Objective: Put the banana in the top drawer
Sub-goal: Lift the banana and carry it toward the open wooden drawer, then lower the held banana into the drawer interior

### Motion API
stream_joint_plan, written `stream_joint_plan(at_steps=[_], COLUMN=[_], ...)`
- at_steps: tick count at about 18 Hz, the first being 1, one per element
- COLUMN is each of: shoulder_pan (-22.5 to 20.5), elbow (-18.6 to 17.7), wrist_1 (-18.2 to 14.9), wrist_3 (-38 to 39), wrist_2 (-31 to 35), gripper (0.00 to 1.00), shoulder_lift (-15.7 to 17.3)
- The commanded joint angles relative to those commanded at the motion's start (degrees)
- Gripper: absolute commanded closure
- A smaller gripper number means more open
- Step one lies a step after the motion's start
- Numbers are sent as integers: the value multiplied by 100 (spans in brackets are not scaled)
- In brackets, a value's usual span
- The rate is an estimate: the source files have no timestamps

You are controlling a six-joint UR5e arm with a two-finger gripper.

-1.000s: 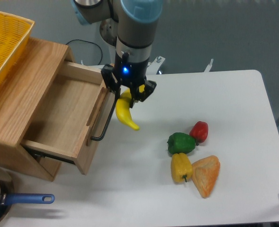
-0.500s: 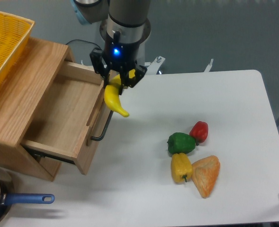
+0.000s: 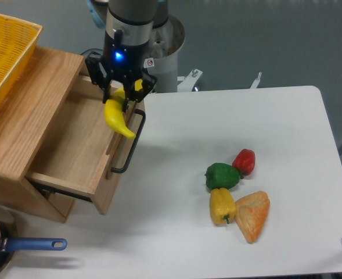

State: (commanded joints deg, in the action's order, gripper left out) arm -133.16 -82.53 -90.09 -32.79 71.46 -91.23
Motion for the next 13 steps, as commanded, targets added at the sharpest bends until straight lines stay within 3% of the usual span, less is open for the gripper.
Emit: stream_joint_plan(at_steps=[9, 13], shoulder_pan=[299, 352], elbow=[-18, -26], wrist_1=[62, 79], wrist_3=[282, 290], wrist_2=[-18, -9], gripper=[62, 60], shoulder_lift=[-35, -272])
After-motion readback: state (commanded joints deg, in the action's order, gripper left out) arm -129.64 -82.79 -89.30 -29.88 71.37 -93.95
